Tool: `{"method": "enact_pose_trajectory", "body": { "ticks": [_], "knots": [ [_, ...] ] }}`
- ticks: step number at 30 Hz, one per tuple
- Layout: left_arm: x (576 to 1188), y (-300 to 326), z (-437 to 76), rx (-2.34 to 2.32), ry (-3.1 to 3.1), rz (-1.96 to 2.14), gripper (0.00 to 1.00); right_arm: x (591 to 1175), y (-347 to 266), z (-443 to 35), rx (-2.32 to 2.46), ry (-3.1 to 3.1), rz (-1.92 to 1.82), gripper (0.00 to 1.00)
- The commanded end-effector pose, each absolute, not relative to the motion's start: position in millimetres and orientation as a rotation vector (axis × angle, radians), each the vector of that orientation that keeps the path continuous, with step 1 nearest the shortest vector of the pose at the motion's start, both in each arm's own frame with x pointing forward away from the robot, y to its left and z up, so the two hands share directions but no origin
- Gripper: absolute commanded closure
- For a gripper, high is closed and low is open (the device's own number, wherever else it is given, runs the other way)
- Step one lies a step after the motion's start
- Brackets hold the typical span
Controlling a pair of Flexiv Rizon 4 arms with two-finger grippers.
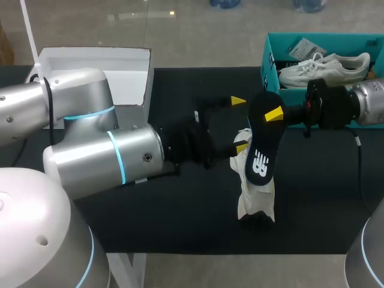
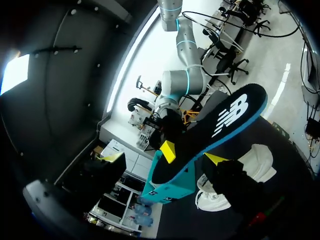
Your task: Take the shoe out of the shoebox, open the shoe tongue, remove and reinsert the insole, then place the shoe into the shoebox
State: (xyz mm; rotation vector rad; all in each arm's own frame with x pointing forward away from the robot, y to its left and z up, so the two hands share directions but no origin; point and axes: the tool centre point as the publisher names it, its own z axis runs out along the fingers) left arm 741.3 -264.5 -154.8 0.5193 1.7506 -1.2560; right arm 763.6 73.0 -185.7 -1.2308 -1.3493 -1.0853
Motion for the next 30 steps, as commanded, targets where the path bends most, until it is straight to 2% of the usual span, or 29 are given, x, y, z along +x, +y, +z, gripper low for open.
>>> {"method": "enact_pose_trajectory", "body": {
  "ticks": [1,30],
  "knots": [
    [746,-254,-154,0.494,1.77,-1.28,0.0,763,73,-186,-1.233,-1.35,-1.085,1.0],
    [768,-201,-138,0.182,1.771,-1.416,0.0,763,73,-186,-1.233,-1.35,-1.085,1.0]
  ]
}}
